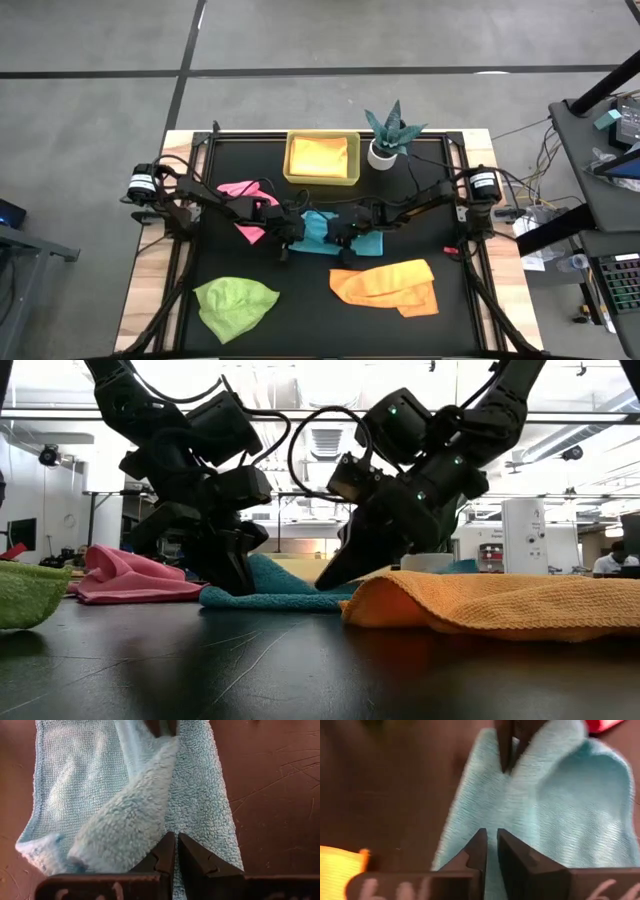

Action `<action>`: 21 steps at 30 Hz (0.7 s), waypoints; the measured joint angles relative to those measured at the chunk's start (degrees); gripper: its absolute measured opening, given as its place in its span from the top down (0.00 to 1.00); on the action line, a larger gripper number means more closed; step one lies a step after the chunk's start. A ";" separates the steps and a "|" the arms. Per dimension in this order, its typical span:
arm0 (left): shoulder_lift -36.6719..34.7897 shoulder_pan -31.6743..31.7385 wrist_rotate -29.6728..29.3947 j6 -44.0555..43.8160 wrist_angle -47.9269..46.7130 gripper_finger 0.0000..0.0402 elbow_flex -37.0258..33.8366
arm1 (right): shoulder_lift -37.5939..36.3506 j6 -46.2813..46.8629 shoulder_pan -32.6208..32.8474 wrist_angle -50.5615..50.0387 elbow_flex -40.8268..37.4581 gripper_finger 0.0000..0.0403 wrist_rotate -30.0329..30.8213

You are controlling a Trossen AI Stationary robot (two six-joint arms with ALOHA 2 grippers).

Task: Fold microfiber towels
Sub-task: Fold the blue microfiber cloth

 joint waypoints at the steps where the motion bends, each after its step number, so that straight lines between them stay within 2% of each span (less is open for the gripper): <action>1: 0.00 -0.01 0.00 -0.02 -0.12 0.98 0.02 | 0.00 0.23 0.57 0.00 0.23 0.89 -0.15; 7: 0.00 0.01 0.00 -0.35 -0.67 0.98 0.09 | 0.00 -1.48 4.63 -0.24 1.18 0.79 0.04; 14: 0.00 -0.01 -0.02 -0.42 -1.05 0.98 0.09 | -0.30 -4.51 3.12 -0.17 3.85 0.74 20.39; 16: 0.00 -0.01 0.00 -0.42 -1.04 0.98 0.07 | 0.33 -6.53 1.21 -0.11 5.12 0.75 21.38; 21: 0.00 -0.03 0.00 -0.44 -1.04 0.98 0.05 | 3.51 -7.14 -3.97 -0.34 8.56 0.80 19.38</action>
